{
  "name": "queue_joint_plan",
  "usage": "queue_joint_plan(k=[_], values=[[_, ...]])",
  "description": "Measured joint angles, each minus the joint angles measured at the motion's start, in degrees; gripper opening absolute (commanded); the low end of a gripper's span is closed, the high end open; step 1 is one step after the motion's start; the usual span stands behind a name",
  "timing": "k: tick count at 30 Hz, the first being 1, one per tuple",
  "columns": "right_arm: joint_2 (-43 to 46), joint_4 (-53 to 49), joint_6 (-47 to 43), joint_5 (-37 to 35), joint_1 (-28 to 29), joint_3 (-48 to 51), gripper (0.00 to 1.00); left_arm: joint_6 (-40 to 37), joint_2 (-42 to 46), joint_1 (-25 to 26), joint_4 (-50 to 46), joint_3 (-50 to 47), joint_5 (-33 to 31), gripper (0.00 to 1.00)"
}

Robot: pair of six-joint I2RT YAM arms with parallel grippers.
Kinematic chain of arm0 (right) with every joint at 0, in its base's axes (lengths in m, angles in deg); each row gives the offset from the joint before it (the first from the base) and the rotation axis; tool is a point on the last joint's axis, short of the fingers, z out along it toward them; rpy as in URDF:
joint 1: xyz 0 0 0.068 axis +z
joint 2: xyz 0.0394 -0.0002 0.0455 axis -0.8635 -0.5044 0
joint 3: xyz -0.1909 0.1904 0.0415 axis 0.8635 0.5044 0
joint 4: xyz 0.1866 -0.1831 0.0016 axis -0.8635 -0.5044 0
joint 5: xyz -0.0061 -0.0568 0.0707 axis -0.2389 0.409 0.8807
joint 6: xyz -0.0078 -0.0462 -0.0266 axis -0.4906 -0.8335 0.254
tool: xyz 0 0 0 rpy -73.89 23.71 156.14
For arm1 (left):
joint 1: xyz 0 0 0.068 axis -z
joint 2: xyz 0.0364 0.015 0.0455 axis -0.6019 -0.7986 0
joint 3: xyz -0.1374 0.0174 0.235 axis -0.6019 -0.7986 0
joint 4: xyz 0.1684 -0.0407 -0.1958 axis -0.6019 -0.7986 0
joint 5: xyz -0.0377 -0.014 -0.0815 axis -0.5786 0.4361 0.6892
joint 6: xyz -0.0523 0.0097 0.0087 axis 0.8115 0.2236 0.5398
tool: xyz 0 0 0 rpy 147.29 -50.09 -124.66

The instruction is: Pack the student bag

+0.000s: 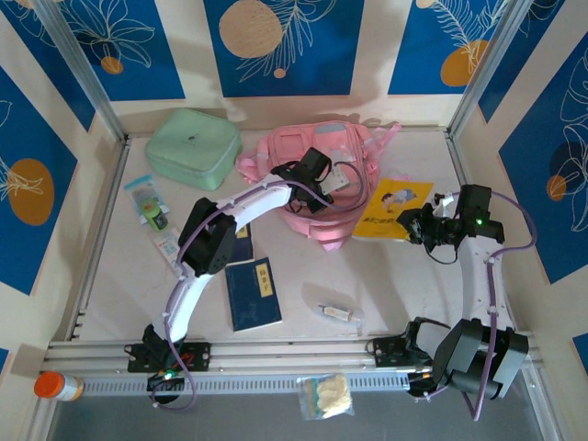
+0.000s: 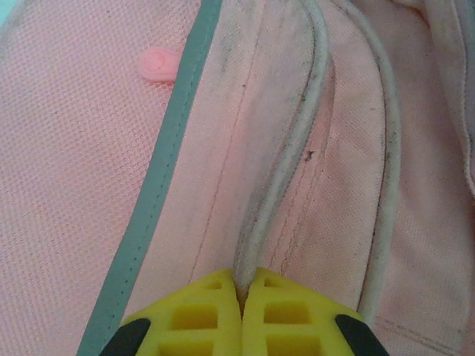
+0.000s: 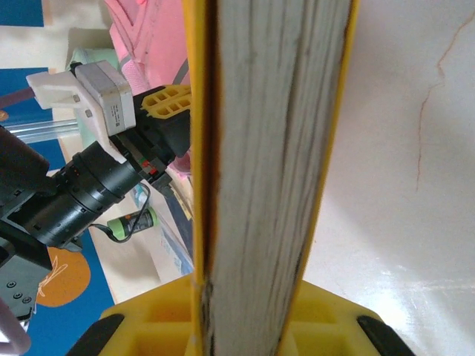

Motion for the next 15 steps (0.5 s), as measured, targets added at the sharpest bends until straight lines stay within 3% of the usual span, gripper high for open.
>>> queue_joint_plan(k=[10, 15], values=[[-0.42, -4.61, -1.03, -2.16, 1.75, -4.85, 0.00, 0.76, 12.11, 0.00, -1.14, -7.17, -1.29, 0.00], [1.84, -10.23, -2.95, -7.89, 2.58, -9.22, 0.00, 2.10, 16.55, -0.07, -3.48, -7.48, -2.97, 0.00]])
